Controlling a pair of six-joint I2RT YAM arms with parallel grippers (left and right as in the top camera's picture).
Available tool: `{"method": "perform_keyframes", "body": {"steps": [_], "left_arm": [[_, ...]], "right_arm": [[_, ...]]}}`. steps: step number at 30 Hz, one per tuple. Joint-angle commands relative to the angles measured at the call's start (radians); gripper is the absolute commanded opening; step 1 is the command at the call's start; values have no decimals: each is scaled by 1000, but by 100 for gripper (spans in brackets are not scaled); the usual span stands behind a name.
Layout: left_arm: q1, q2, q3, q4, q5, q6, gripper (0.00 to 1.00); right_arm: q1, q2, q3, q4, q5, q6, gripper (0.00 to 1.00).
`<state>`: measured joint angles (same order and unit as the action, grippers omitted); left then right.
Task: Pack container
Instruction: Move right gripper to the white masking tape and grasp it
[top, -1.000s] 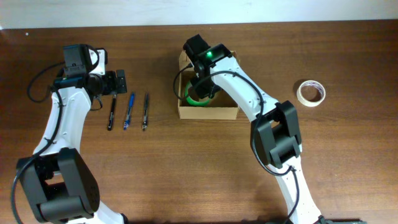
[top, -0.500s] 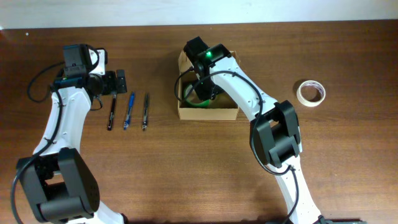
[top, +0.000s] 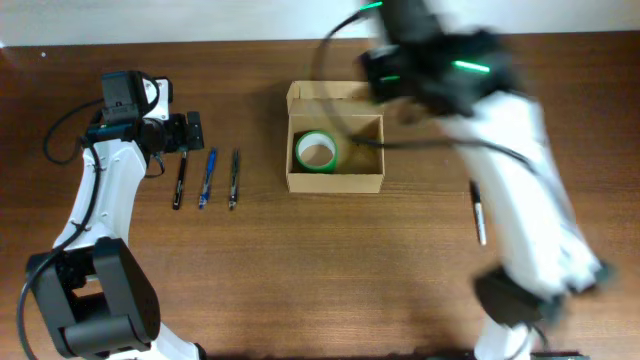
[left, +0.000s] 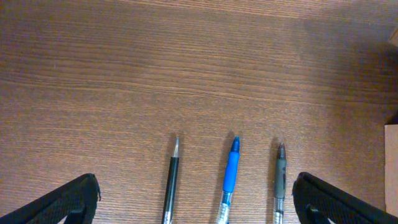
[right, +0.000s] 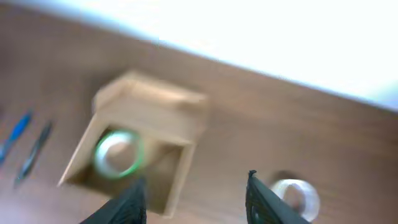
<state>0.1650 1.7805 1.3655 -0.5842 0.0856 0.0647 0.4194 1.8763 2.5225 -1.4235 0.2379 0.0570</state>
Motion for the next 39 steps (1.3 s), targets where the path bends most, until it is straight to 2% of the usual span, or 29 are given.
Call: {"method": "perform_keyframes", "body": {"steps": [1,5,7,10,13,22,32,39], "left_arm": [[4,13,17,0,-4,19,99],[4,13,17,0,-4,19,99],[4,13,17,0,-4,19,99],[4,13,17,0,-4,19,99],[4,13,17,0,-4,19,99],[4,13,17,0,-4,19,99],[4,13,17,0,-4,19,99],[4,13,17,0,-4,20,99]], "right_arm": [[-168,-141,-68,3,77,20,49],[-420,-267,-315,47,42,131,54],[-576,-276,-513,55,-49,227,55],[-698,-222,-758,154,-166,306,55],[-746,-153,-864,229,-248,407,53],[-760,83,-896,348,-379,528,52],[-758,178,-896,468,-408,638,53],[-757,258,-896,488,-404,675,52]]}}
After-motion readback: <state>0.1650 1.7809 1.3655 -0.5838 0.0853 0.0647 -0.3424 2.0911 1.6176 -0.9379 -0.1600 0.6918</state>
